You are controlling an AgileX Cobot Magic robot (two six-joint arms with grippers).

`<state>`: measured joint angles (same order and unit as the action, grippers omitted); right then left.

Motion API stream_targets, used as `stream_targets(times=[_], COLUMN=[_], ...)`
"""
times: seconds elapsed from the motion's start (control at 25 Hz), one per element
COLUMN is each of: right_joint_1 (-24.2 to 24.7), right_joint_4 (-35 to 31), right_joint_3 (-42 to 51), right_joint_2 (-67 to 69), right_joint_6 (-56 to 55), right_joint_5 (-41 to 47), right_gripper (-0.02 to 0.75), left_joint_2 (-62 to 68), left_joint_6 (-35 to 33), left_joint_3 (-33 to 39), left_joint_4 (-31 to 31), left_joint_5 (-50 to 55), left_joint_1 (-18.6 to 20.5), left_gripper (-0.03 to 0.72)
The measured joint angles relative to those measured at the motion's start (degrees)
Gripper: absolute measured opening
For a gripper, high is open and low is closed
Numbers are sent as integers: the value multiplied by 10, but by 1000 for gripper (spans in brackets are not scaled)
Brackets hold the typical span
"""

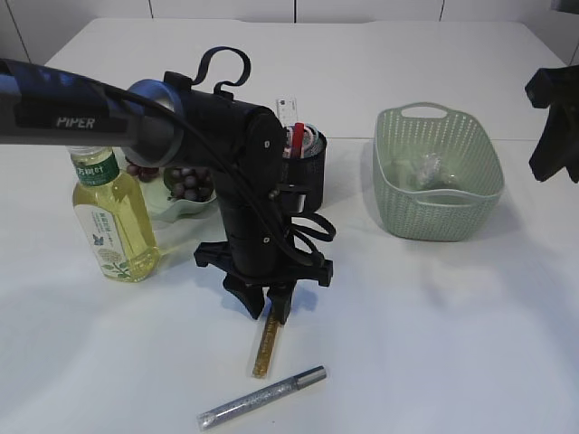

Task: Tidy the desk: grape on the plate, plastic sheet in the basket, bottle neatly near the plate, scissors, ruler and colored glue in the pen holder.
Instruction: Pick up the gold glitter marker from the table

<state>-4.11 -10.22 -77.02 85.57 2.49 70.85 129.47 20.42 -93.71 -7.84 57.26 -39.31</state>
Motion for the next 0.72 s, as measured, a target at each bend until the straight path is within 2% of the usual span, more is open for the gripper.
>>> stream_targets(times=[0.72], right_joint_1=[0], right_joint_4=[0], right_joint_3=[0], right_joint_2=[0], right_joint_6=[0], right_joint_5=[0], right_gripper=[305], left_joint_2=[0], left_joint_6=[0], left_joint_3=[0], left_joint_4=[-4], left_joint_5=[2], left_joint_1=[0], left_gripper=[246])
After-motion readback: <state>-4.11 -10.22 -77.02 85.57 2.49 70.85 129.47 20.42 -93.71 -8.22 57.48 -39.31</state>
